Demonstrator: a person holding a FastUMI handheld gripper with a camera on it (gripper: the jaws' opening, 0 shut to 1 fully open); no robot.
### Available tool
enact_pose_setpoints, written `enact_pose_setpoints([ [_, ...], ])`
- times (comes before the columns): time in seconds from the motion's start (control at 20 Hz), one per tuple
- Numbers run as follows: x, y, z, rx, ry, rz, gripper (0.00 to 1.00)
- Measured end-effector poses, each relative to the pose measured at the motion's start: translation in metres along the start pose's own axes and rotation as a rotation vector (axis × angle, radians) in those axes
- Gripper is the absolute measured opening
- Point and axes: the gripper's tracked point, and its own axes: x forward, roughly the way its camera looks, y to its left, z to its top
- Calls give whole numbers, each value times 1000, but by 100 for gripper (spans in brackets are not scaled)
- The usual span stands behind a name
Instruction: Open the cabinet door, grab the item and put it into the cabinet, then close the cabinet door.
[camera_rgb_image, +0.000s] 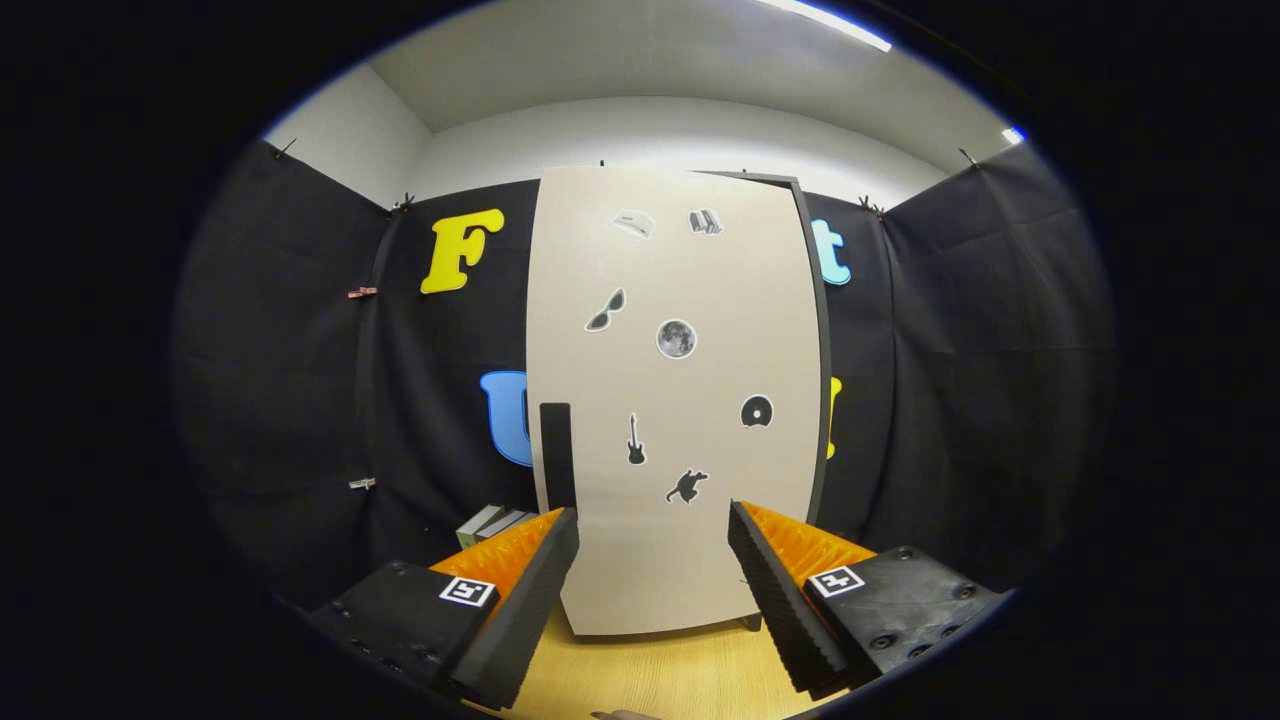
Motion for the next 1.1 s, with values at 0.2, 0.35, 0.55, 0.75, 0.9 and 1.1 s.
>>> enact_pose_setpoints([
  [0.2, 0, 1, -1, -3, 2, -7, 98],
  [0.35, 0, 1, -2, -5, 6, -11, 98],
  [0.55, -1, 2, -2, -3, 7, -13, 98],
  [0.75, -1, 3, -2, -5, 5, -11, 98],
  [0.9, -1, 3, 0, -4, 4, -12, 98],
  [1.1, -3, 3, -1, -5, 5, -14, 98],
])
